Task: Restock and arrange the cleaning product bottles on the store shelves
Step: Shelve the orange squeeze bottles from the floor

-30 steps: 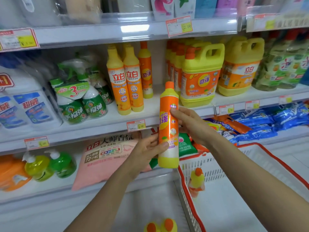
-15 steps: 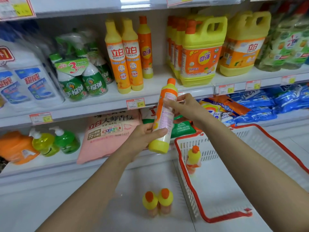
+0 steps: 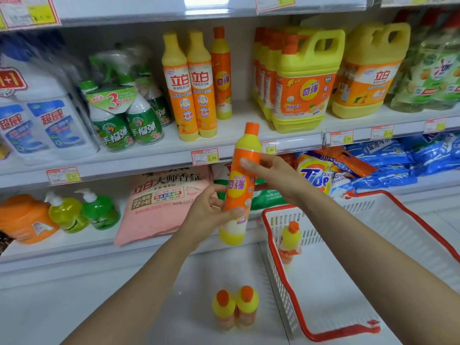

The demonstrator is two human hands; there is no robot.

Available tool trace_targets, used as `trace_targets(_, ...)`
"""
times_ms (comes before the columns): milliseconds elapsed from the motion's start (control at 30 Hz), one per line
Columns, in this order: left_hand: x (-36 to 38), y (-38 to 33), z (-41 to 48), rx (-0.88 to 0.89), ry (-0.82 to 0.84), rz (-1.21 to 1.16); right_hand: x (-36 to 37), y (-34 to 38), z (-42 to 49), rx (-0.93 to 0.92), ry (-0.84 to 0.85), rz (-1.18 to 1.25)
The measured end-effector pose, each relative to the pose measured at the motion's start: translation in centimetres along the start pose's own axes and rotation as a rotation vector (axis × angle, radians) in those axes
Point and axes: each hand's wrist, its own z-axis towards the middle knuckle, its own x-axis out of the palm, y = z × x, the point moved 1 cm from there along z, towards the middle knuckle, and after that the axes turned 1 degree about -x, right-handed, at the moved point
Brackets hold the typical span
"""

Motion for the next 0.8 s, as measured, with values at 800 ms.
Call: trace_targets(800,-3.2,10.4,1.3,0.002,0.005,0.243,5.5,-8.1,2.0,-0.235,0.062,-0.450)
